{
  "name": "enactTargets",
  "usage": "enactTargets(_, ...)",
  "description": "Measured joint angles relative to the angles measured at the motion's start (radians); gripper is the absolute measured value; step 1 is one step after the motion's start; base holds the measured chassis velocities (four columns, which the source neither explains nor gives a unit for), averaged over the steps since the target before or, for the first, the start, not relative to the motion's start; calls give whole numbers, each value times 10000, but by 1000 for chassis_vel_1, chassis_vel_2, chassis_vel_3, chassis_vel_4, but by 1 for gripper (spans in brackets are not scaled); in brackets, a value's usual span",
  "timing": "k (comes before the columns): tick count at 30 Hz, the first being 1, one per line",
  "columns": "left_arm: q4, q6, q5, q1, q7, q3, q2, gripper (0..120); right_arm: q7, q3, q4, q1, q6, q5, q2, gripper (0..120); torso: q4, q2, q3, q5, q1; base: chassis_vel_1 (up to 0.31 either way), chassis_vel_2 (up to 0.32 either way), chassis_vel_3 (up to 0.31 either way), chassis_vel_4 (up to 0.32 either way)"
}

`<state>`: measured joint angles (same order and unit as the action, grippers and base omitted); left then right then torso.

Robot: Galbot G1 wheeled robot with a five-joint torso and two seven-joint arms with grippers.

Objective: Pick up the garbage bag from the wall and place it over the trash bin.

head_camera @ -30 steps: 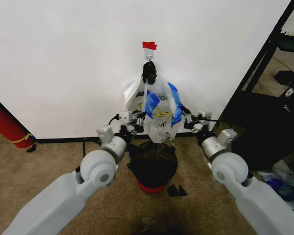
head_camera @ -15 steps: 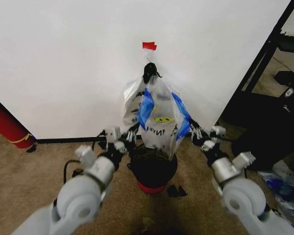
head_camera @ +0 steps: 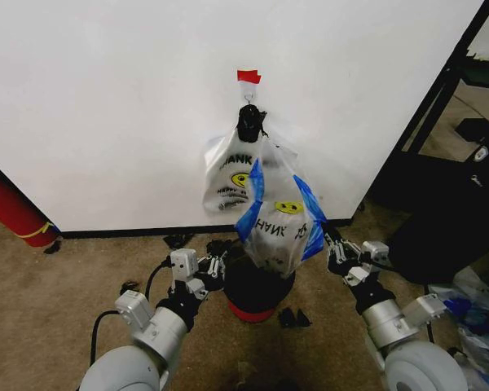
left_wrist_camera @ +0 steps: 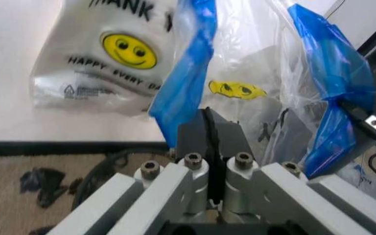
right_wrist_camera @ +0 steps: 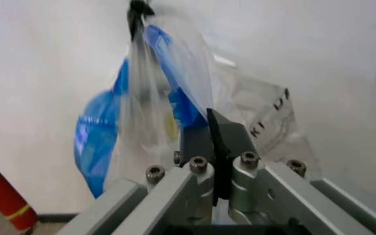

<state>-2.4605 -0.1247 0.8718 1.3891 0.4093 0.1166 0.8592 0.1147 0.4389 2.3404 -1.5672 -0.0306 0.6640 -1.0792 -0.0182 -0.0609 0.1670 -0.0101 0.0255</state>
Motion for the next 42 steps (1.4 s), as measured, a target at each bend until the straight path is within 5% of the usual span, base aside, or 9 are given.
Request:
enactTargets(6,145,-213,608,-1147,-70,-182,-182,3,210,156,141,465,-161,278,114,0,1,0,1,0,1,0,0,0,0)
enactTargets(17,2364,-525,1967,-4057,-1193,-881,-650,46,246,380,93,543,-234,518,343,0,-1,3,2,-1,2,0,0,0,0)
enactTargets(27,3323,-577,2047,-4622,-1564,-1382,-383,82,275,388,-40,637,-256,597,437,0,2,3,2,0,2,0,0,0,0)
enactTargets(42,3251,118,1891,-4406,-1454,-1455,-313,36,318,274,-214,757,-269,588,432,0,1,3,0,0,2,0,0,0,0)
